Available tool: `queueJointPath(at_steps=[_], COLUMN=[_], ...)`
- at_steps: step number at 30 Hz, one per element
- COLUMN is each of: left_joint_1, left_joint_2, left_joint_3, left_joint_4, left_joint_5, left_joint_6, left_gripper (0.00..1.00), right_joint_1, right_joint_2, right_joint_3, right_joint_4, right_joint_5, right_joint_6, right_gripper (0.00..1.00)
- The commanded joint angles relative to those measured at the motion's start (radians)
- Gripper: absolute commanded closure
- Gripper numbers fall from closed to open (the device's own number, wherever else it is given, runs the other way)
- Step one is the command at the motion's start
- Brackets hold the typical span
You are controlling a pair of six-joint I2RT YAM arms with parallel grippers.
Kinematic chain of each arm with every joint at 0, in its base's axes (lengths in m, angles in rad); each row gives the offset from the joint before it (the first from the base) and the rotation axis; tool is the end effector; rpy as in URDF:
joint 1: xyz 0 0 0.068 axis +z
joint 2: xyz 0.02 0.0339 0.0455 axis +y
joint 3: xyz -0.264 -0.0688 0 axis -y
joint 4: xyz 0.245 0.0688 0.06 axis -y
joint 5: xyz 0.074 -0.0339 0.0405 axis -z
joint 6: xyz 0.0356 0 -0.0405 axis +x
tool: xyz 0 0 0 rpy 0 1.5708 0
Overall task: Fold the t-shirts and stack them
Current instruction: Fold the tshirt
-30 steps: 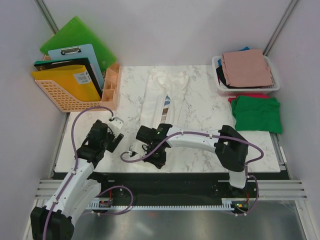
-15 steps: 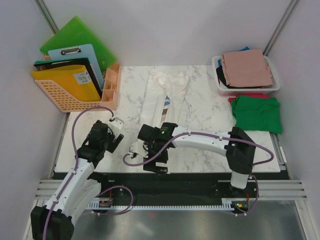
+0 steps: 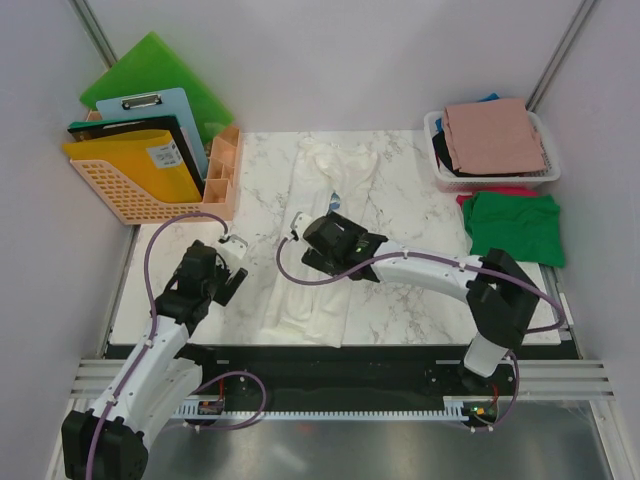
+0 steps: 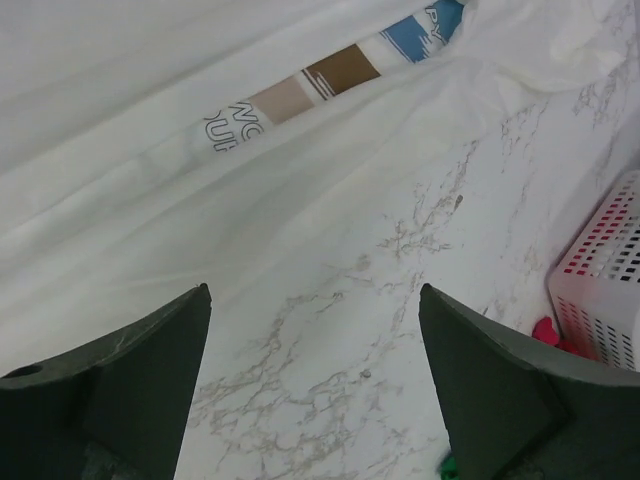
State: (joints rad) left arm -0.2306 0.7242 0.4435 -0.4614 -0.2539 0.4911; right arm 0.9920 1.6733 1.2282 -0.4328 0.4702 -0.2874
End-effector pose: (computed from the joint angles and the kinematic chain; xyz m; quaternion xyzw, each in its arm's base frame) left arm 0.1522 -0.0265 0.2049 0.2729 0.8675 0.1668 0.3809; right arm 0.2113 0.2938 0.2434 -0.4826 0.7811 -0.0917 0.3855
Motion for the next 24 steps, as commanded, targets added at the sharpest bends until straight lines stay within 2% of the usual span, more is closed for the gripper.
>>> queueJointPath(at_steps=[1,6,11,13,15,24], left_joint_1=[0.004,0.004,0.005,0.004,0.004,0.004], left_joint_2=[0.001,-0.006,0.010,0.012,0.011,0.018], left_joint_3=[0.003,0.004,0.008,0.008,0.006,0.004], left_joint_4=[0.036,0.023,0.023,0.021,0.023,0.023], left_joint_5=[-0.007,-0.007,-0.005,-0.007,-0.005,-0.001], left_joint_6=[-0.025,-0.023,-0.023,-0.023,-0.022,-0.022], left_gripper=[0.00,0.00,0.00,0.00,0.00,0.00], right_joint_1=[-0.022,-0.101,-0.147,-0.174,-0.219,-0.245], right_joint_2=[0.049,0.169,0.268,0.321,0.357,0.355], right_joint_3=[0.023,0.186,0.305,0.344,0.373,0.289], right_joint_4=[0.244,0.161,0.115,0.074,0.046,0.072], right_joint_5=[0.122,-0.068,-0.180,-0.234,-0.329,-0.286], right_joint_6=[0.040,0.097,0.139,0.201,0.269,0.287], right_gripper=[0.08,0.12,0.30,0.39,0.44,0.36])
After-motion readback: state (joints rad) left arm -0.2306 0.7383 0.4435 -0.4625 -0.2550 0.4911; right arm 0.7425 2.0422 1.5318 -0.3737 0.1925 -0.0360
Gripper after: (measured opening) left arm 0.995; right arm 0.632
